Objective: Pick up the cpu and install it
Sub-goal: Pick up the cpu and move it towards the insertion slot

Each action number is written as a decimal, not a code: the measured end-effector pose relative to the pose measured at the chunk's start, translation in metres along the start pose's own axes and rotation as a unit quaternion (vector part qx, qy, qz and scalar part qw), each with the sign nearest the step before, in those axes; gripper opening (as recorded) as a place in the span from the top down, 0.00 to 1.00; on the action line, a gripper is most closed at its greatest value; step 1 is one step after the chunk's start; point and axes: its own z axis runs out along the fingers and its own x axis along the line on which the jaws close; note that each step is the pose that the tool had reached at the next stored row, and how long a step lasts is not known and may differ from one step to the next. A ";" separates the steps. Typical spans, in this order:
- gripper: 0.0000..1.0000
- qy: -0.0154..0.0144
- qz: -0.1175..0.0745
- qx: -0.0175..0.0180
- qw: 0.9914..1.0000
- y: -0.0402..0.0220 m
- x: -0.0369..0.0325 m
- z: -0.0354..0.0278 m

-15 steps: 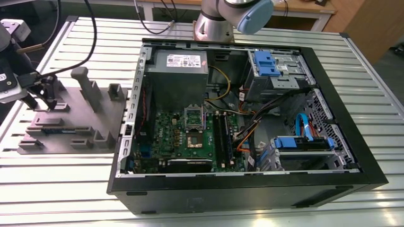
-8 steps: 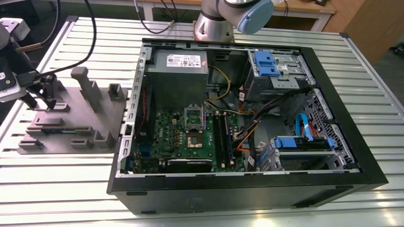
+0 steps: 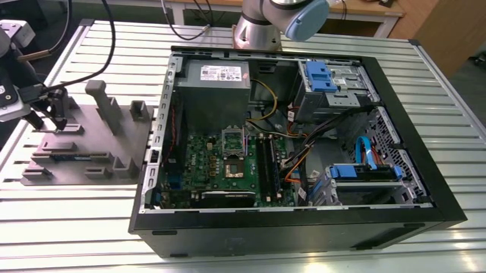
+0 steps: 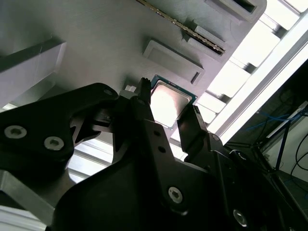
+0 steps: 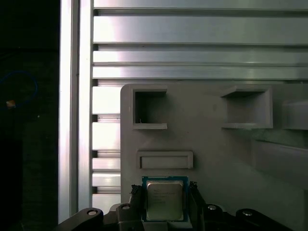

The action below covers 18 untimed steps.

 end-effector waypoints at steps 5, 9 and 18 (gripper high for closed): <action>0.53 0.000 0.000 0.000 1.000 0.0000 0.0000 -0.0011; 0.53 0.000 0.000 0.000 1.000 0.0001 0.0000 -0.0033; 0.53 0.000 0.000 0.000 1.000 0.0002 -0.0001 -0.0063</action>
